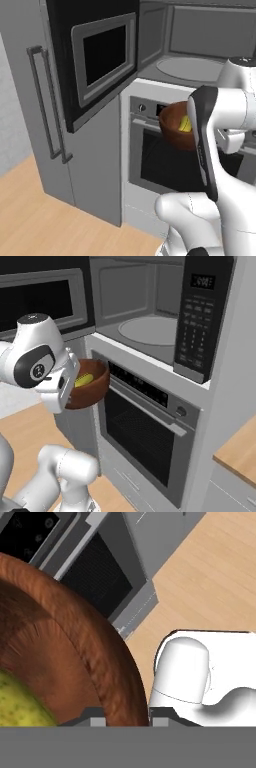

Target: Pick the cucumber from the sink and place it in the bowl. Then pick the bowl and place it in the microwave. Then close the microwave door and press the start button.

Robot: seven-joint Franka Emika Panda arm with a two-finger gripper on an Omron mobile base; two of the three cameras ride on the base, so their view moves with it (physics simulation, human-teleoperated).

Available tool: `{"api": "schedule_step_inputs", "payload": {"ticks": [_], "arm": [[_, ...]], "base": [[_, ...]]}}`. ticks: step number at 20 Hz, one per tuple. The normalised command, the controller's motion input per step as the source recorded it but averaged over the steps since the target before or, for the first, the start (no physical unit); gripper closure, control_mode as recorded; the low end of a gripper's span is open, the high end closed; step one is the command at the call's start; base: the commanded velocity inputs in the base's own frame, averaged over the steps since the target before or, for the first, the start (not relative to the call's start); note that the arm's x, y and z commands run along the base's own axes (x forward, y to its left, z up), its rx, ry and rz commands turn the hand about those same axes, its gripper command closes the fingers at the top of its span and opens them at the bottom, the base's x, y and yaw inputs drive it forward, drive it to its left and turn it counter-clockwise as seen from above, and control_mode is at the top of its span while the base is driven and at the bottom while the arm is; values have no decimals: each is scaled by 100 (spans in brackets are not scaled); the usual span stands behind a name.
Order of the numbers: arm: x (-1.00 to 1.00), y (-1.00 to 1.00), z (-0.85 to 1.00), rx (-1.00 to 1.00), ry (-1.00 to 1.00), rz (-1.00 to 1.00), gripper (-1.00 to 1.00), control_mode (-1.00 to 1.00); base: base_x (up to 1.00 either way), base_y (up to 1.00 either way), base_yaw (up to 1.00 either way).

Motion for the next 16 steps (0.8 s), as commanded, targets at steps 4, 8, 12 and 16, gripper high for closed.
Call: {"api": "schedule_step_inputs", "payload": {"ticks": [4,8,12,16], "arm": [[0,0,0,0,0,0,100,100],[0,0,0,0,0,0,100,100],[0,0,0,0,0,0,100,100],[0,0,0,0,0,0,100,100]], "base": [[64,-31,0],[55,-11,0],[29,0,0],[0,10,0]]}}
